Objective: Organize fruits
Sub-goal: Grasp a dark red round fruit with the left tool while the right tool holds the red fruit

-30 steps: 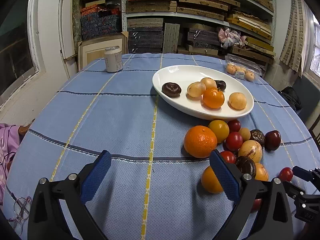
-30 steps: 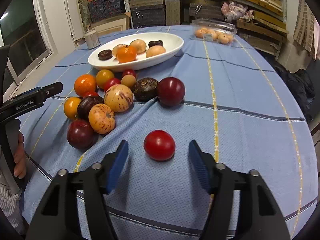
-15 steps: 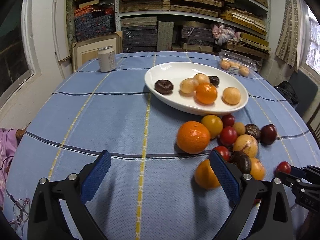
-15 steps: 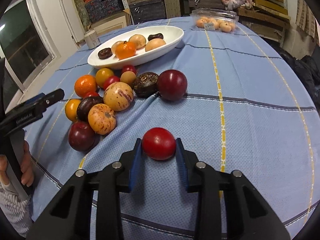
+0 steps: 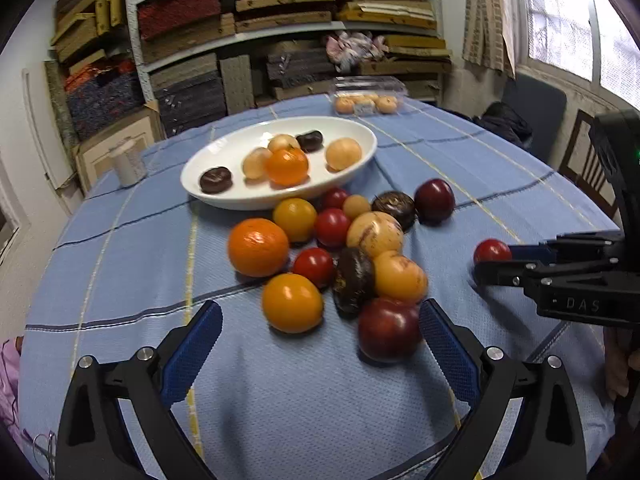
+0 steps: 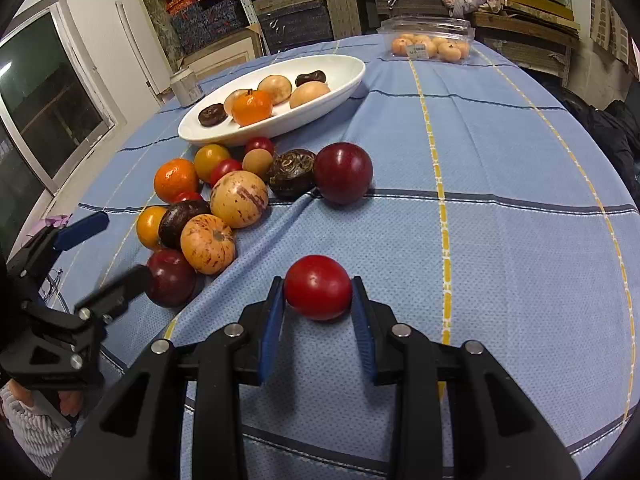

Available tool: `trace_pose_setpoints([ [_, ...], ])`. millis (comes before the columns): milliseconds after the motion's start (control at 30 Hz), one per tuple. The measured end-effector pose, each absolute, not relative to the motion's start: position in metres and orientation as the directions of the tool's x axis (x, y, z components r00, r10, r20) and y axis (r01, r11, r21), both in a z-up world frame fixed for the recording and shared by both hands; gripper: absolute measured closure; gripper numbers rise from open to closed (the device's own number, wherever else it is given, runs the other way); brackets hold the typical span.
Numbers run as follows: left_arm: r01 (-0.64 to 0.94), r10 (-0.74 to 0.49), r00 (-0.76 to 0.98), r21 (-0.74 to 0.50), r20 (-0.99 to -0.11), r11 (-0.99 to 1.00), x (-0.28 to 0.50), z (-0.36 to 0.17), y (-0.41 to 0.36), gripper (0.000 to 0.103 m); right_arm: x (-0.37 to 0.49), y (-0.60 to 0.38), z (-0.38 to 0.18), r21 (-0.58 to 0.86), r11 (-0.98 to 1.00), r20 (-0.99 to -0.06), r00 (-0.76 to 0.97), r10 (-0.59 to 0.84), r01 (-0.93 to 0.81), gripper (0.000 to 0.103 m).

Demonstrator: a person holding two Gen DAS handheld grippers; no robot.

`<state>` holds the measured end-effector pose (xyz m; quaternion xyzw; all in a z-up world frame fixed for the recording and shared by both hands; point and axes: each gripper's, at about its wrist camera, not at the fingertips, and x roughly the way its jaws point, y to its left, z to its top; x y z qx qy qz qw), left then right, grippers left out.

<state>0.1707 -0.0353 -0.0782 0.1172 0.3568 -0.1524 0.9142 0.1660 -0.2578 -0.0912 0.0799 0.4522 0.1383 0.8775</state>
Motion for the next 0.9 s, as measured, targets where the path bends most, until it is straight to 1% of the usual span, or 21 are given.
trace_pose_setpoints([
  [167, 0.362, -0.227, 0.653, 0.035, -0.722, 0.932, 0.182, -0.084, -0.030, 0.003, 0.165, -0.258, -0.091, 0.269, 0.947, -0.770, 0.552, 0.320, -0.174, 0.071],
  [367, 0.432, -0.243, 0.626, 0.071, -0.741, 0.899, 0.177, -0.090, -0.048, 0.003, 0.166, -0.257, -0.092, 0.271, 0.946, -0.771, 0.549, 0.323, -0.175, 0.071],
  [433, 0.440, -0.255, 0.602, 0.048, -0.757, 0.897, 0.182, -0.093, -0.047, 0.003, 0.166, -0.257, -0.092, 0.272, 0.946, -0.771, 0.548, 0.323, -0.175, 0.071],
  [700, 0.363, -0.264, 0.589, -0.042, -0.763, 0.931, 0.184, -0.092, -0.021, 0.003, 0.167, -0.257, -0.092, 0.278, 0.944, -0.771, 0.546, 0.328, -0.175, 0.070],
  [833, 0.286, -0.217, 0.629, -0.038, -0.746, 0.958, 0.174, -0.085, 0.004, 0.003, 0.166, -0.257, -0.093, 0.287, 0.941, -0.768, 0.543, 0.339, -0.181, 0.070],
  [900, 0.258, -0.217, 0.644, -0.059, -0.734, 0.964, 0.170, -0.082, 0.014, 0.004, 0.167, -0.257, -0.093, 0.291, 0.939, -0.767, 0.542, 0.344, -0.183, 0.070],
])
